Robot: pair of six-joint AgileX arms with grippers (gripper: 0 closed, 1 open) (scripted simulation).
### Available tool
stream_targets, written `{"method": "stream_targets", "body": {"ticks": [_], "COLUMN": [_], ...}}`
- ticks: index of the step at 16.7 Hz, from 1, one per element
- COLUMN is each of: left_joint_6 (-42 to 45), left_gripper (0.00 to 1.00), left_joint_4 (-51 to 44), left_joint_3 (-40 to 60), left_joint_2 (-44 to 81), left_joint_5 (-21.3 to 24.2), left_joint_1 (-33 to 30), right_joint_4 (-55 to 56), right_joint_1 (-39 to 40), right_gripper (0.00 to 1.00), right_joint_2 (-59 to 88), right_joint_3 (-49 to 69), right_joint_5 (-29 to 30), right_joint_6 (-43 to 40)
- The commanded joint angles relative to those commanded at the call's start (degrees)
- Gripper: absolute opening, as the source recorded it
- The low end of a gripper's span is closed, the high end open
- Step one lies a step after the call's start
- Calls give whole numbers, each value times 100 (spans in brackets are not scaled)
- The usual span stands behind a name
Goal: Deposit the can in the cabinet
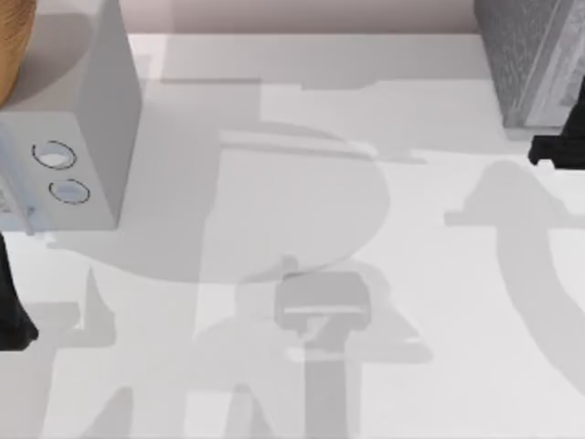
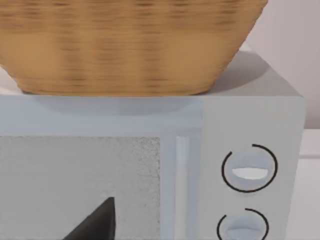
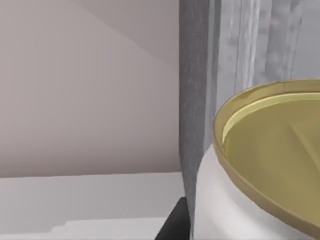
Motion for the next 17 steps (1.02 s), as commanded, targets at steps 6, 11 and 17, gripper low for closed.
{"method": "stream_targets", "body": {"ticks": [6,11,17], "left_joint_6": [0,0,0], "left_gripper": [100,100,100], "left_joint_4": [0,0,0], "left_joint_3": [0,0,0], "left_joint_2": [0,0,0], "left_joint_5": [0,0,0], "left_joint_1": [0,0,0], "right_joint_4": [-994,-1652,-2450], "right_joint_1": [-435,-843,-1386], "right_gripper": [0,0,0], "right_joint_2": [-1456,-2855,-4477], "right_joint_3": [-703,-1118,-1641], "right_joint_5": [-584,-1024,-1487], "right_joint_6": [-115,-162,-253]}}
